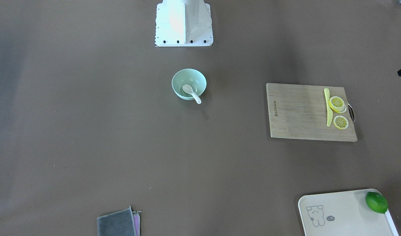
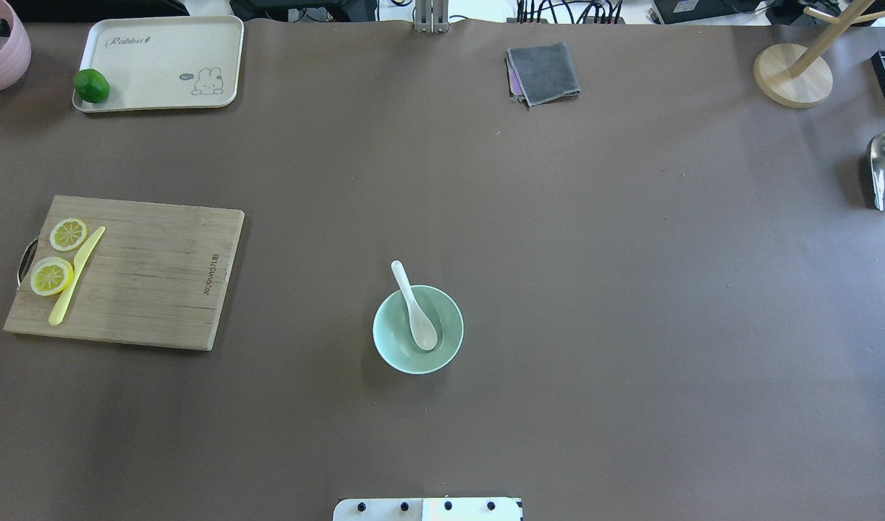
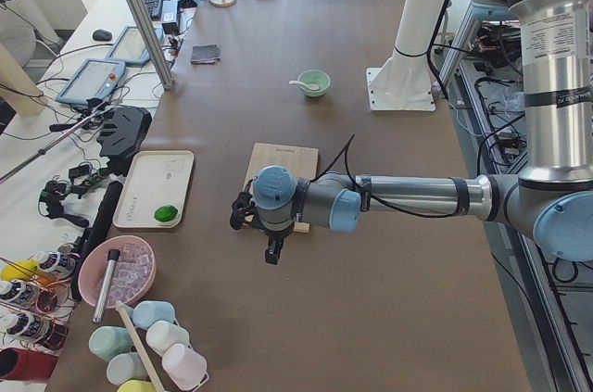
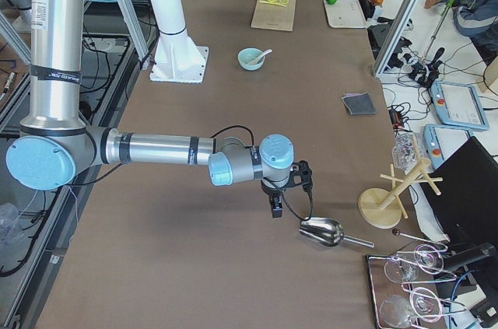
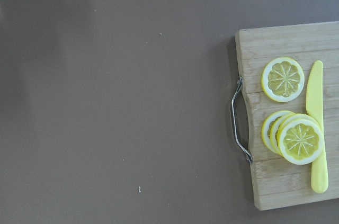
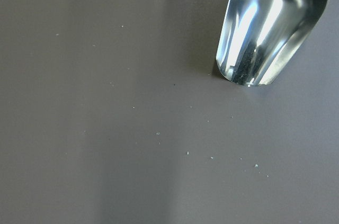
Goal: Place spoon in bowl
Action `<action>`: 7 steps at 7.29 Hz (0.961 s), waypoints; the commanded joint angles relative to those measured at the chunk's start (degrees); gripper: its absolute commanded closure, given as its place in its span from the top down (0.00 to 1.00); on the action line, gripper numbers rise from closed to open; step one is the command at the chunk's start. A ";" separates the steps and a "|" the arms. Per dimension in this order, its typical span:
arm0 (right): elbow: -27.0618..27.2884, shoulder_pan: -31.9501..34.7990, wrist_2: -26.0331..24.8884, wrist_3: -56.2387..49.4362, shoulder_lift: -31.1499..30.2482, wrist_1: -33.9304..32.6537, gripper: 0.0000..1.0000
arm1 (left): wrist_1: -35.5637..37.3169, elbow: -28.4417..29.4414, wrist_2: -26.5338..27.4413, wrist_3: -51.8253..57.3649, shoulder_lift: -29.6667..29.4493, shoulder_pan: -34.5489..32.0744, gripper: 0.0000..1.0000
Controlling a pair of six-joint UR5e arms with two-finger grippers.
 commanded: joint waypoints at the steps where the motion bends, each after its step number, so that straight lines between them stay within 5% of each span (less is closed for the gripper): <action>1: 1.42 0.50 0.66 -0.11 -1.56 0.08 1.00 | -0.14 -0.98 0.27 0.03 1.15 -0.15 0.98; 7: 1.25 1.56 0.32 -0.55 -1.92 0.08 1.00 | -0.58 -1.33 -0.08 0.12 0.00 -0.15 0.98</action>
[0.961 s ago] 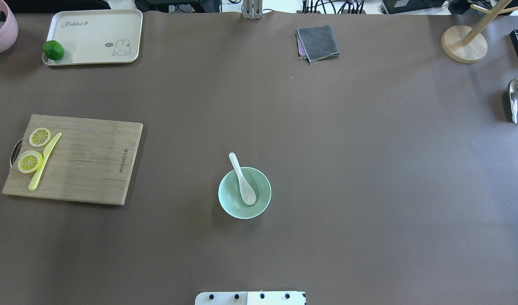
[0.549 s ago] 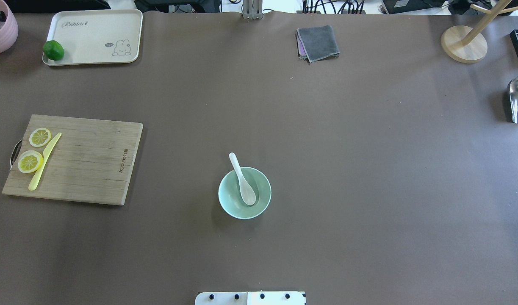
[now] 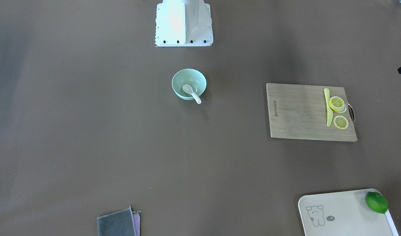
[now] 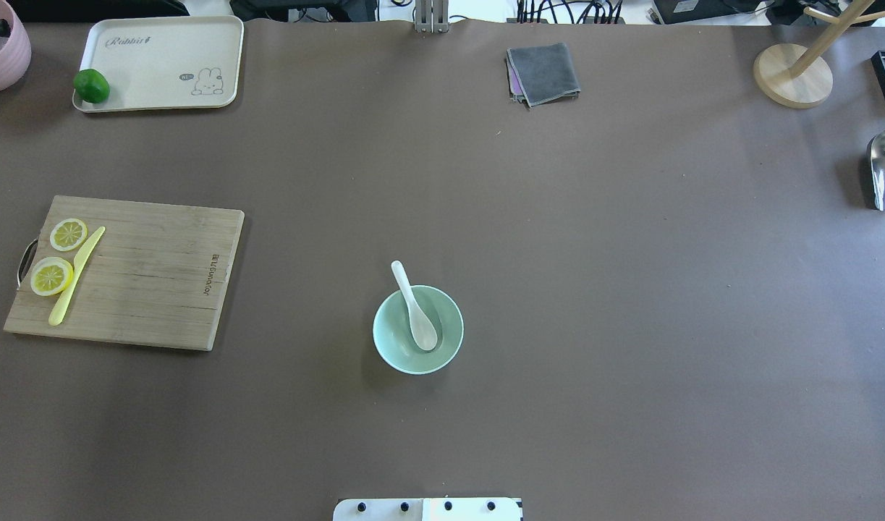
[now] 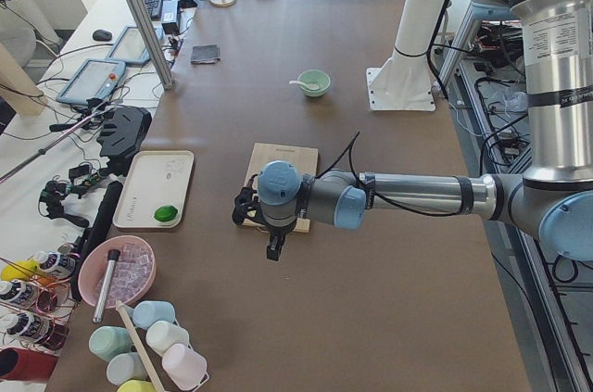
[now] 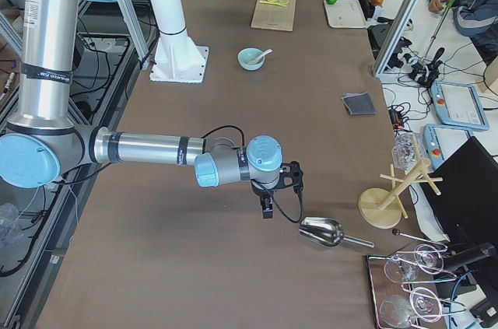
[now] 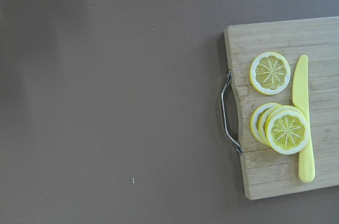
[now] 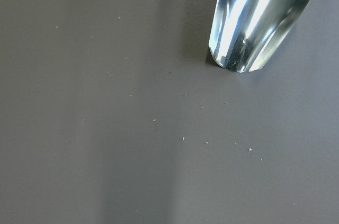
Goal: Place spoon in bowl
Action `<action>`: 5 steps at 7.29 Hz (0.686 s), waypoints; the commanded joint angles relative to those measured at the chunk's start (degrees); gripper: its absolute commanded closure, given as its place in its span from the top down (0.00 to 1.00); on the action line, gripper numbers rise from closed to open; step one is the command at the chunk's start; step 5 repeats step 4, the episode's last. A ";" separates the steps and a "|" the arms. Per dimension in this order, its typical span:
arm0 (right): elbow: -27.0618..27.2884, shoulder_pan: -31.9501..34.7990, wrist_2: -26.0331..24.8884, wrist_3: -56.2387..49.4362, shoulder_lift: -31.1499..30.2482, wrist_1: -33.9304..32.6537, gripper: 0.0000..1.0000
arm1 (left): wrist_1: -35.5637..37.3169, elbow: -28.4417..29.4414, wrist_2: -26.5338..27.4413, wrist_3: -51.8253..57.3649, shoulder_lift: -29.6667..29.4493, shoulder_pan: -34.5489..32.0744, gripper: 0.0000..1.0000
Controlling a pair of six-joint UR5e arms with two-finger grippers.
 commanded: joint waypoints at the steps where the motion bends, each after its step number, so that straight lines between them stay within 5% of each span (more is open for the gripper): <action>1: 0.00 0.18 -0.25 -0.14 -0.01 0.00 1.00 | -0.04 -1.16 0.17 -0.04 -0.01 -0.08 0.98; 5: -0.35 0.18 -0.60 -0.23 -0.09 0.00 1.00 | 0.05 -2.83 0.44 -0.04 0.16 -0.17 0.98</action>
